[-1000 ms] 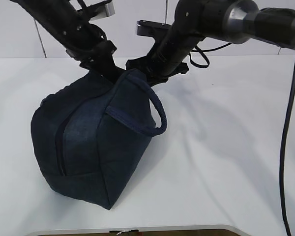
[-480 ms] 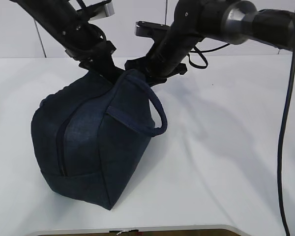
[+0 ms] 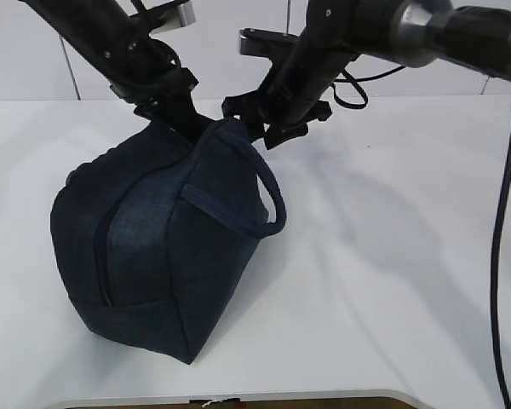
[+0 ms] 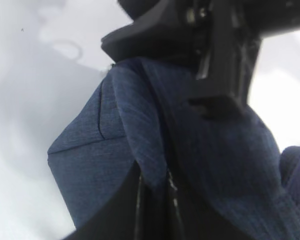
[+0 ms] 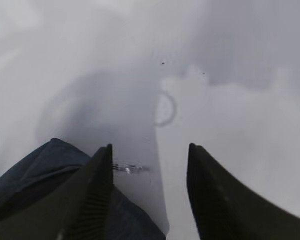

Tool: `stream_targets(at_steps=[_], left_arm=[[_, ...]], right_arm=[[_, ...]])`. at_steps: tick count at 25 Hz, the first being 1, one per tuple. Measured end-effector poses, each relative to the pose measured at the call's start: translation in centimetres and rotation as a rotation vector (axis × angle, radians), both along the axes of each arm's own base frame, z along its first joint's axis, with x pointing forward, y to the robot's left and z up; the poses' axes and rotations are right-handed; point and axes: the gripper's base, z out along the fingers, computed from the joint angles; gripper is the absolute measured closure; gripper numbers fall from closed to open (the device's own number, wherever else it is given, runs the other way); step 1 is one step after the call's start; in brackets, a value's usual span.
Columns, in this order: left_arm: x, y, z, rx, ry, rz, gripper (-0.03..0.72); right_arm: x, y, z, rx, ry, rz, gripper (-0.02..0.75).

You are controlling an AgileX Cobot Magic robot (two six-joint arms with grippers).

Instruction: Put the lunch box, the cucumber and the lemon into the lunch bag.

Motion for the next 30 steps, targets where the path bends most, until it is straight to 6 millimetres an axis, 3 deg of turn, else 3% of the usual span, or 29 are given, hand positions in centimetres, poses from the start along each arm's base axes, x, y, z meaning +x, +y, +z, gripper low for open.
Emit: stream_targets(at_steps=[7,15,30], left_arm=[[0.0,0.0,0.0,-0.001,0.014,0.019,0.639],[-0.1,0.0,0.3,-0.004,0.025,0.034,0.388],[-1.4,1.5,4.4,0.068,-0.073,0.089,0.364]], right_arm=[[-0.7,-0.6,3.2,-0.012,-0.049,0.006,0.311],[-1.6,-1.4,6.3,-0.039,-0.089,0.014,0.31],[-5.6,-3.8,14.0,-0.164,-0.185,0.109,0.311]])
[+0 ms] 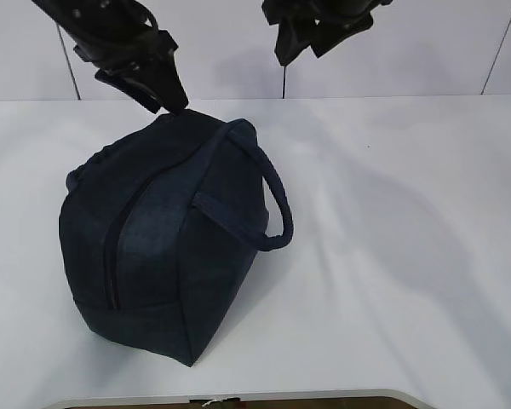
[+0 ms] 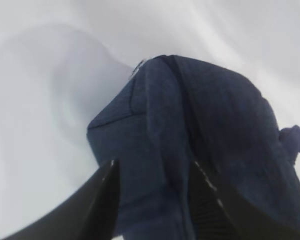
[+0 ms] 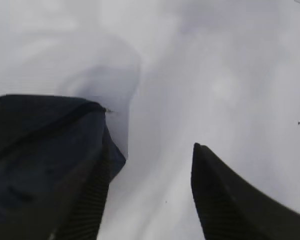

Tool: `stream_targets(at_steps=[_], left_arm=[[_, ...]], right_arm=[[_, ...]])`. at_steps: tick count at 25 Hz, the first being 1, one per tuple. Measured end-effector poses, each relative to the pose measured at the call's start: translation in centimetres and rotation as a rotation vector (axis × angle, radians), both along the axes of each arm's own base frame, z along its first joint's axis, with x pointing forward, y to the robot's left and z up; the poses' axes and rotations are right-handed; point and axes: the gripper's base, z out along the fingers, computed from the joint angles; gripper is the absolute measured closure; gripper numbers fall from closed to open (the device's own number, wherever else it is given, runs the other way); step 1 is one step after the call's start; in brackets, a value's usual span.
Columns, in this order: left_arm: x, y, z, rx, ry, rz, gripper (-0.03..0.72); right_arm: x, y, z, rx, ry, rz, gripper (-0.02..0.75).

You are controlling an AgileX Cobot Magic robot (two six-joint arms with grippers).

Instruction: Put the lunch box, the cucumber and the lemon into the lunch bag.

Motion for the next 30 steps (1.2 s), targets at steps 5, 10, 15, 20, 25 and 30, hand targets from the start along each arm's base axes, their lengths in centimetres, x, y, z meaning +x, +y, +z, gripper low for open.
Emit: stream_targets(at_steps=[5,10,15,20,25,30], left_arm=[[-0.8,1.0,2.1,0.035,-0.018,0.11,0.364],[-2.1,2.2,5.1,0.055,-0.065,0.217,0.364],[-4.6,3.3,8.4,0.04,-0.124,0.246,0.364],[-8.7,5.1,11.5,0.036,-0.188,0.257,0.364],[-13.3,7.1,14.2,0.031,-0.273,0.269,0.365],[-18.1,8.9,16.3,-0.003,-0.346,0.275,0.365]], right_arm=[[-1.4,-0.7,1.1,-0.053,0.038,0.019,0.311],[-2.1,-1.0,2.3,-0.047,0.021,0.021,0.311],[-3.9,-1.8,4.6,-0.014,-0.011,-0.001,0.311],[-7.5,-3.2,6.2,-0.011,-0.011,-0.003,0.311],[-11.3,-4.9,7.3,-0.013,-0.016,-0.005,0.311],[-14.7,-6.3,7.6,-0.015,-0.016,-0.007,0.311]])
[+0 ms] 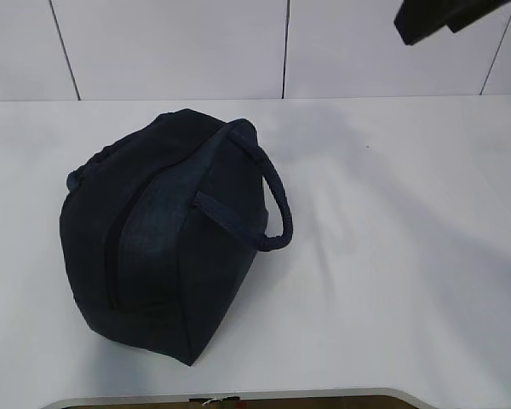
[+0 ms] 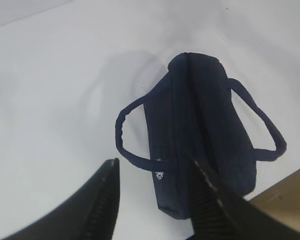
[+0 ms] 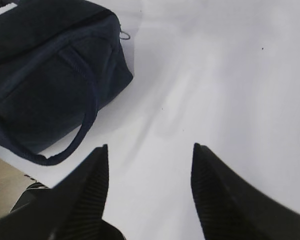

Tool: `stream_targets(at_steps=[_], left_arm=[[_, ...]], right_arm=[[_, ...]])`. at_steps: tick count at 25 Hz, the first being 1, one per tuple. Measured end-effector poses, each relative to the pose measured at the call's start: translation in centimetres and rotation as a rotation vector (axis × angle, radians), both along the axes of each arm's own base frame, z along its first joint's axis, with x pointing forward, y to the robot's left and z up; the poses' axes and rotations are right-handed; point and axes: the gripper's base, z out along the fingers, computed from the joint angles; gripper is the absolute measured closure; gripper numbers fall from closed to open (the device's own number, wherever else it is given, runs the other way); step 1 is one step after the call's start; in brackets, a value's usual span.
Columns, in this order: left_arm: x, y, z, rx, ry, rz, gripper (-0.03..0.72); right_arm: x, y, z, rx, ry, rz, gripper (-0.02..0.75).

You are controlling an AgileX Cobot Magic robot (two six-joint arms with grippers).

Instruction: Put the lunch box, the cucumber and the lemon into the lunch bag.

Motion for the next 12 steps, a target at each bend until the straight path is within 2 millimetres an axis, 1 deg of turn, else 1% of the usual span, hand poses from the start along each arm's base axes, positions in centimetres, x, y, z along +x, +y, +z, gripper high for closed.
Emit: stream_targets(at_steps=[3,9,12], left_arm=[[-2.9,1.1,0.6,-0.013,-0.036,0.0,0.374],[-8.6,3.2,0.7,-0.038,-0.104,-0.001,0.422],[-11.5,4.2,0.5,-0.053,-0.144,-0.001,0.426]], right_arm=[[-1.8,-0.8,-0.8,-0.01,0.024,0.0,0.311],[-5.8,-2.5,-3.4,-0.047,0.087,0.006,0.312],[-8.1,-3.6,-3.8,-0.062,0.073,0.004,0.312]])
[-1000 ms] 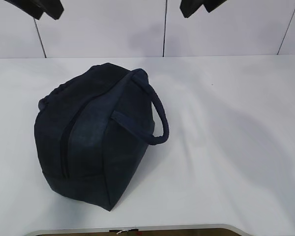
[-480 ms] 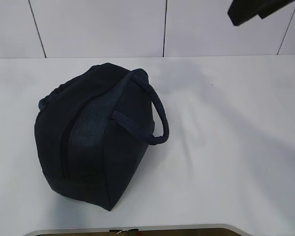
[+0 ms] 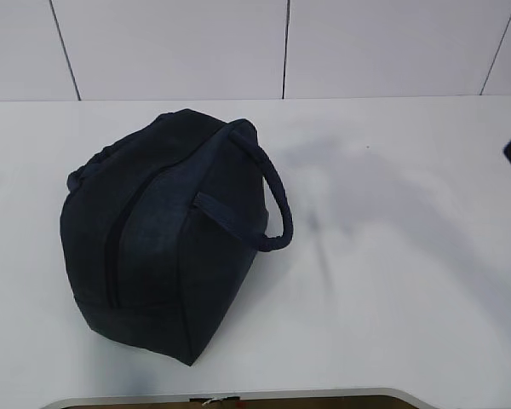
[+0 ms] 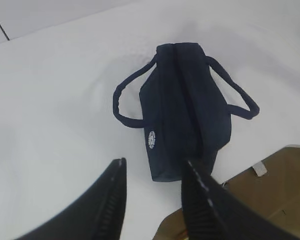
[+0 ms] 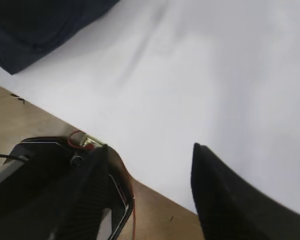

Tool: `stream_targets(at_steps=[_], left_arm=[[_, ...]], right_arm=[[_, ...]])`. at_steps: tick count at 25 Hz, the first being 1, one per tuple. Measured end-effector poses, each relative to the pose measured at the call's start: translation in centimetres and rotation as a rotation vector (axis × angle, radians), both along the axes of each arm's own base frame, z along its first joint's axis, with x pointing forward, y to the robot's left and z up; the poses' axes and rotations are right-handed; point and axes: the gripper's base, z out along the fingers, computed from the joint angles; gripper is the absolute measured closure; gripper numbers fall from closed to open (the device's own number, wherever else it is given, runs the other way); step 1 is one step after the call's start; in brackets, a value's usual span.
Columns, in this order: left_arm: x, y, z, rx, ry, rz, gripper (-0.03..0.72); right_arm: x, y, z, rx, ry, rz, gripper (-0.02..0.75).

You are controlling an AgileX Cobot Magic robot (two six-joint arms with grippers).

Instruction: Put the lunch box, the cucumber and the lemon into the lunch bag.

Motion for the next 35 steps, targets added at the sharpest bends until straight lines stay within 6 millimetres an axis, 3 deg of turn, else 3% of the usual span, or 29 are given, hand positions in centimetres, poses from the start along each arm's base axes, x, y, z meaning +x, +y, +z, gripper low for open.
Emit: stream_targets(at_steps=[6,12,17,23,29,35], left_arm=[[-4.3,1.6,-2.6,-0.007,-0.02,-0.001,0.426],[-7.3,2.7,-6.3,0.001,-0.002,-0.002,0.427],[-9.5,3.5,-8.8,-0.007,-0.023,-0.002,0.429],[-12.7,4.7,-10.9,-0.04,-0.112,-0.002,0.43],[-15.1,5.5,-13.2,-0.069,-0.192,-0.002,0.434],[-14.4,5.6,-16.2,-0.023,-0.15,0.019,0.435]], right_arm=[[-5.0,-2.3,1.0,0.022,-0.111,-0.001,0.311],[-11.1,-4.8,2.6,0.094,-0.293,-0.003,0.312],[-15.2,-6.5,2.1,0.138,-0.402,-0.005,0.312],[-18.4,-7.8,-0.9,0.151,-0.458,0.015,0.311],[-20.4,-8.6,-5.4,0.171,-0.516,0.019,0.312],[-20.8,-8.8,-9.9,0.206,-0.525,-0.007,0.312]])
